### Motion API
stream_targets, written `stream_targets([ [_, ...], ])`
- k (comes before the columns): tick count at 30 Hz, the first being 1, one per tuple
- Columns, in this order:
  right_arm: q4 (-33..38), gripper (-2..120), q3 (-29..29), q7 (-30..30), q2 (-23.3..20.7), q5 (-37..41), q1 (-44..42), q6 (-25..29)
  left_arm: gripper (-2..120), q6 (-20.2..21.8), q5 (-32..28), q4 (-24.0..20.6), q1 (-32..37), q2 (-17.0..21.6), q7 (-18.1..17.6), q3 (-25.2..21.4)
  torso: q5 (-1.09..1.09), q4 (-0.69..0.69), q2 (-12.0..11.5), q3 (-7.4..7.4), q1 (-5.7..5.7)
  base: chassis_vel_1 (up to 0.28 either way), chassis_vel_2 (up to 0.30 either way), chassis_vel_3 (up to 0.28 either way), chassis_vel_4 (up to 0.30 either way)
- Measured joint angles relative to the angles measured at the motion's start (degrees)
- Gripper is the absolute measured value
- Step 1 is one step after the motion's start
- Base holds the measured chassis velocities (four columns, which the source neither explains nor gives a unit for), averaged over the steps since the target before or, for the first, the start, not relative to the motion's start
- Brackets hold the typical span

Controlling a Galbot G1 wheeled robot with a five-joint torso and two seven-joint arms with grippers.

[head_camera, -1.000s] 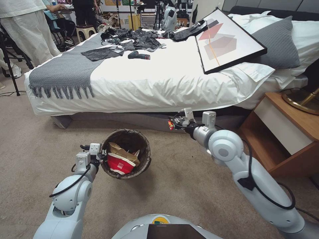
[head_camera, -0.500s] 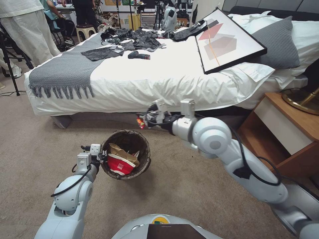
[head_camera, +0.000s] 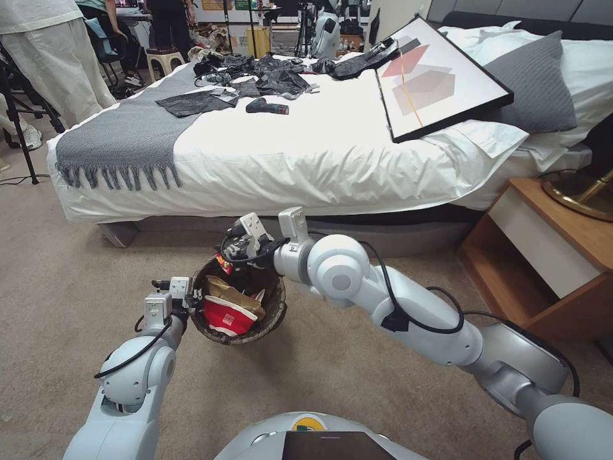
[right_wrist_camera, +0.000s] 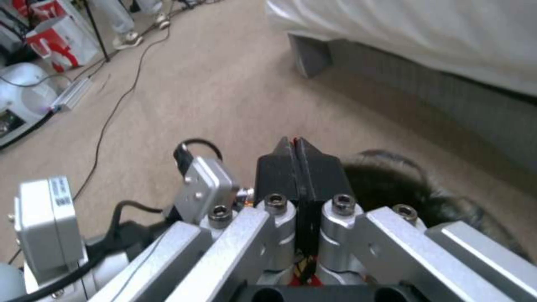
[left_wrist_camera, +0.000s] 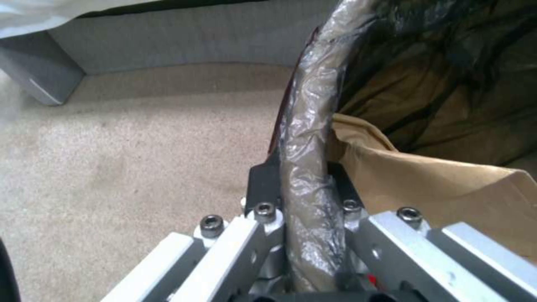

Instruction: Pick up the trash bin, then pick up the garbage from the floor and place it into the trash bin.

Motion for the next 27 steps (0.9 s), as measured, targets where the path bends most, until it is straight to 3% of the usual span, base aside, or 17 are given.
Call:
stream_targets([
  [12, -7.3, 0, -3.0, -2.1, 1.3, -6.4, -5.5, 0.5, 3, 0.0, -0.6, 0.3, -0.3, 0.1, 0.0, -0.6, 0.02, 0.01, 0.0, 0.0, 0.0, 0.0, 0.0, 0.0, 0.0],
  [27, -15.3, 0, -6.1, -5.6, 4.1, -10.6, -6.4, 2.8, 3, 0.0, -0.7, 0.8, -0.4, -0.2, 0.0, -0.6, 0.01, 0.02, 0.0, 0.0, 0.0, 0.0, 0.0, 0.0, 0.0],
])
